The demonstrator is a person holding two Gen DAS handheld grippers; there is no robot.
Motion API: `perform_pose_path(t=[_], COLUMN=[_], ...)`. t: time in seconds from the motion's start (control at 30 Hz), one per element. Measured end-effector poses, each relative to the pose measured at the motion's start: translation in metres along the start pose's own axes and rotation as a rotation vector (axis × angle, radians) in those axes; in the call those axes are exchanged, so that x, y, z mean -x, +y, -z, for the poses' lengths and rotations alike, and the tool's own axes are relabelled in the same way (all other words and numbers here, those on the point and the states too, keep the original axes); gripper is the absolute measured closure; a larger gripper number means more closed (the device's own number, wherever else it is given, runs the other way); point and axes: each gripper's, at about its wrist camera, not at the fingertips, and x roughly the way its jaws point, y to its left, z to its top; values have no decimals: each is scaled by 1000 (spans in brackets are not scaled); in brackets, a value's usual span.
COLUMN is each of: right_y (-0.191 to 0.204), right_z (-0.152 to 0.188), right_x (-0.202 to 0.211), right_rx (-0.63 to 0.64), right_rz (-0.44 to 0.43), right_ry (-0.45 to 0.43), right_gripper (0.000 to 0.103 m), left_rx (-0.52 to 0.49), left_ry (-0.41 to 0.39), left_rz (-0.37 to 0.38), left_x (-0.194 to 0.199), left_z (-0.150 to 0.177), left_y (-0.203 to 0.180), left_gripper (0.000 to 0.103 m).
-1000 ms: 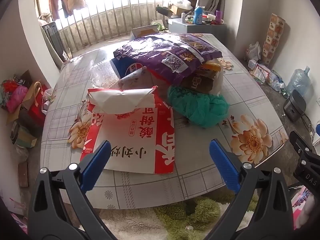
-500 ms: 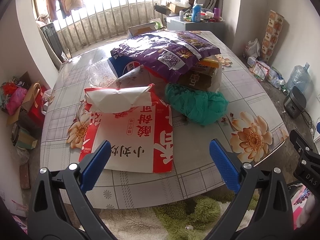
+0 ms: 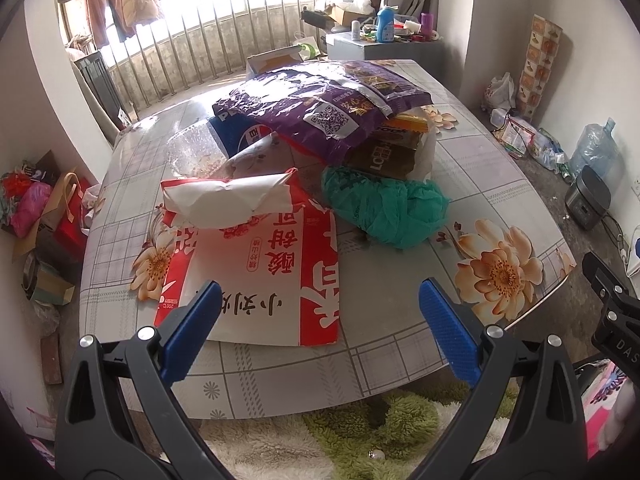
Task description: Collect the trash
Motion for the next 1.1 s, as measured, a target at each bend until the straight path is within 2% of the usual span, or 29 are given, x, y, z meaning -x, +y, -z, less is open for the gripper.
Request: perform_pose_path(t=[0.57, 0.93, 1.1], right_y=[-1, -1, -4], right_z=[1, 1, 0], right_x=[1, -1, 1], right_rx=[-26, -18, -42], right_rz=[-16, -8, -15], right_ry=[-54, -19, -63], right_gripper=[6, 6, 6], left_rx=[0, 1, 1], left_ry=[2, 2, 3], left_rz=[0, 0, 0], left_x=[0, -1, -1], left_z=[1, 2, 2], left_y=[0, 0, 0], left_gripper=[9, 9, 9])
